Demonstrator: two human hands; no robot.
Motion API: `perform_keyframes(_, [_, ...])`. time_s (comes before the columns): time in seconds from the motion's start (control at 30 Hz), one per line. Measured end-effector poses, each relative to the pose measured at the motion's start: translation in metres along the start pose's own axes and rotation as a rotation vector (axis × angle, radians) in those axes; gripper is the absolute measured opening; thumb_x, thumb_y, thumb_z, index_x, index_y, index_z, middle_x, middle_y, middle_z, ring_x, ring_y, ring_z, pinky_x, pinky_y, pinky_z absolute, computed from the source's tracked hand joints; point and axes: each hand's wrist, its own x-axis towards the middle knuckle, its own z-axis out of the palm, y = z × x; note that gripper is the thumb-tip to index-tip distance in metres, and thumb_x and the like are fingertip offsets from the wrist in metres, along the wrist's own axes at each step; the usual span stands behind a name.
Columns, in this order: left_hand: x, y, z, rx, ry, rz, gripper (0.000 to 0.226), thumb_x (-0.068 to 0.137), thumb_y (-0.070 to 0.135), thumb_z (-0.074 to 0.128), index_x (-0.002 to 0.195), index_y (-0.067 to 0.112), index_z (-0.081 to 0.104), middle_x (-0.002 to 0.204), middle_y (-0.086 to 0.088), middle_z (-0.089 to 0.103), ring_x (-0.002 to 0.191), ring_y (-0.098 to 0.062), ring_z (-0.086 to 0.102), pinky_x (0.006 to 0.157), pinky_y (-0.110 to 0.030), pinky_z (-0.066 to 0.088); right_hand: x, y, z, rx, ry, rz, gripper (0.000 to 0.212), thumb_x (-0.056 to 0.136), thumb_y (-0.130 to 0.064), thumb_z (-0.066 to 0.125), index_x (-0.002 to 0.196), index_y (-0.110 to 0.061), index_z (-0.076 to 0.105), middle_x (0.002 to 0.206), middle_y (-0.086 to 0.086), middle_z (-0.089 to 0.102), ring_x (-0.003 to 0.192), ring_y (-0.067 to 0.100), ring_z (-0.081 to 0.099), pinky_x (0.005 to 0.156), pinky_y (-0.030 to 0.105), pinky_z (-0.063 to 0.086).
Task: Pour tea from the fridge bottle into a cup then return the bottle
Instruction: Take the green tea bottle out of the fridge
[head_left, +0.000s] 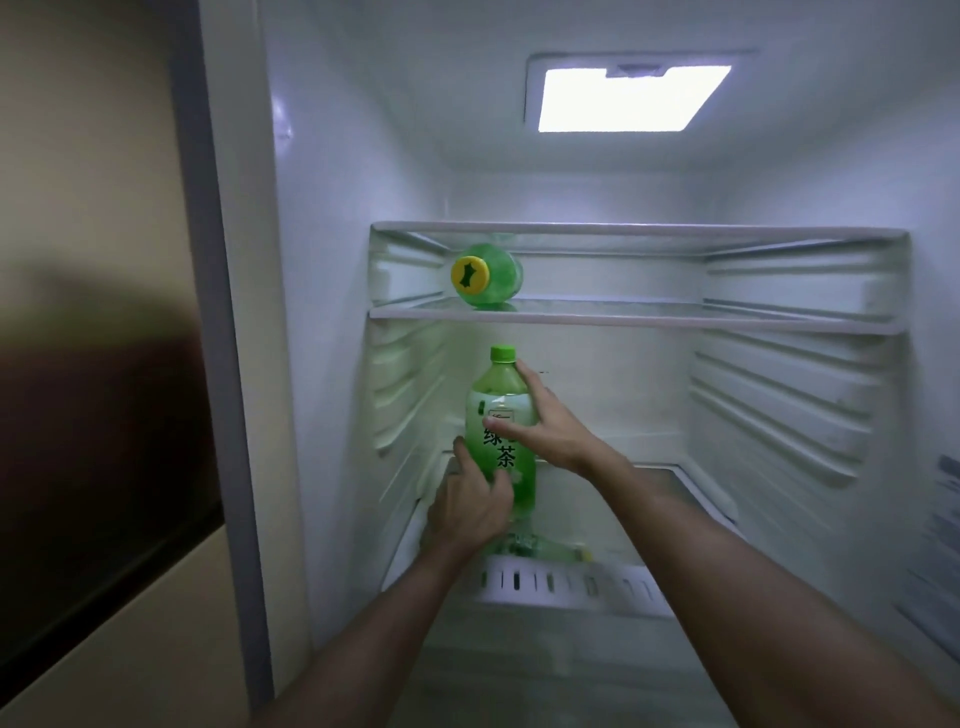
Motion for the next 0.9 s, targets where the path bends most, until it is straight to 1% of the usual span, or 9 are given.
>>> perform_keyframes(0.17, [-0.004, 0.005, -0.001, -0.132, -0.026, -0.033, 0.069, 0.096, 0.036, 0.036, 0.153, 0.021, -0.001, 0.13, -0.022, 0.055, 0.111, -0.035, 0.057, 0.083, -0.038, 0.038, 0.005, 0.009, 0.007, 0.169, 0.046, -0.018, 0.103, 0.058, -0.061, 0.08, 0.144, -0.044, 0.027, 0.145, 0.001, 0.046, 0.127, 0.023, 0.051, 0.104, 0.05, 0.047])
perform_keyframes(0.3, [-0.008, 0.007, -0.008, -0.254, -0.054, -0.054, 0.049, 0.099, 0.032, 0.03, 0.146, 0.024, 0.019, 0.131, -0.019, 0.054, 0.11, -0.036, 0.057, 0.084, -0.04, 0.039, 0.002, 0.008, 0.007, 0.225, 0.084, -0.015, 0.098, 0.051, -0.064, 0.083, 0.136, -0.049, 0.035, 0.14, 0.003, 0.051, 0.123, 0.026, 0.055, 0.1, 0.052, 0.05])
perform_keyframes(0.37, [-0.013, 0.008, -0.012, -0.325, -0.078, -0.038, 0.042, 0.099, 0.037, 0.028, 0.139, 0.025, 0.028, 0.132, -0.013, 0.053, 0.114, -0.033, 0.054, 0.086, -0.036, 0.036, -0.002, 0.007, 0.006, 0.242, 0.099, -0.014, 0.097, 0.051, -0.061, 0.084, 0.135, -0.048, 0.037, 0.135, 0.002, 0.055, 0.118, 0.025, 0.059, 0.097, 0.051, 0.052])
perform_keyframes(0.5, [-0.023, 0.013, -0.02, -0.45, -0.098, -0.026, 0.047, 0.096, 0.054, 0.019, 0.131, 0.03, 0.038, 0.123, -0.001, 0.056, 0.111, -0.023, 0.055, 0.095, -0.042, 0.042, -0.013, 0.0, 0.0, 0.258, 0.133, -0.031, 0.091, 0.054, -0.055, 0.085, 0.133, -0.043, 0.041, 0.127, 0.002, 0.059, 0.112, 0.024, 0.062, 0.094, 0.05, 0.054])
perform_keyframes(0.6, [-0.026, 0.018, -0.027, -0.634, -0.14, -0.109, 0.062, 0.087, 0.064, 0.016, 0.116, 0.025, 0.055, 0.108, -0.003, 0.067, 0.096, -0.022, 0.065, 0.083, -0.04, 0.053, -0.022, -0.009, -0.006, 0.264, 0.142, -0.036, 0.091, 0.054, -0.053, 0.086, 0.133, -0.042, 0.042, 0.125, 0.003, 0.06, 0.109, 0.024, 0.065, 0.091, 0.049, 0.056])
perform_keyframes(0.67, [-0.032, 0.023, -0.038, -0.754, -0.194, -0.197, 0.063, 0.093, 0.057, 0.014, 0.101, 0.019, 0.064, 0.094, -0.009, 0.07, 0.081, -0.022, 0.068, 0.067, -0.029, 0.053, -0.031, -0.015, -0.009, 0.262, 0.139, -0.045, 0.092, 0.055, -0.053, 0.088, 0.134, -0.04, 0.043, 0.125, 0.004, 0.061, 0.107, 0.024, 0.066, 0.088, 0.049, 0.057])
perform_keyframes(0.73, [-0.038, 0.027, -0.05, -0.832, -0.245, -0.274, 0.057, 0.102, 0.044, 0.013, 0.083, 0.019, 0.06, 0.08, -0.01, 0.064, 0.072, -0.022, 0.061, 0.069, -0.028, 0.047, -0.04, -0.019, -0.012, 0.271, 0.139, -0.053, 0.088, 0.063, -0.04, 0.089, 0.137, -0.032, 0.043, 0.122, 0.007, 0.062, 0.103, 0.024, 0.069, 0.086, 0.049, 0.058])
perform_keyframes(0.8, [-0.045, 0.026, -0.06, -0.883, -0.274, -0.348, 0.053, 0.103, 0.042, 0.012, 0.078, 0.019, 0.053, 0.078, -0.011, 0.058, 0.071, -0.025, 0.056, 0.081, -0.035, 0.044, -0.049, -0.025, -0.017, 0.303, 0.132, -0.045, 0.082, 0.071, -0.022, 0.087, 0.14, -0.024, 0.042, 0.117, 0.01, 0.064, 0.097, 0.025, 0.071, 0.083, 0.05, 0.059])
perform_keyframes(0.9, [-0.065, 0.032, -0.074, -0.991, -0.319, -0.443, 0.051, 0.104, 0.039, 0.015, 0.08, 0.011, 0.05, 0.078, -0.014, 0.054, 0.069, -0.028, 0.052, 0.08, -0.044, 0.042, -0.064, -0.041, -0.02, 0.294, 0.156, -0.04, 0.086, 0.066, -0.03, 0.088, 0.139, -0.025, 0.043, 0.116, 0.009, 0.066, 0.097, 0.024, 0.071, 0.083, 0.051, 0.059])
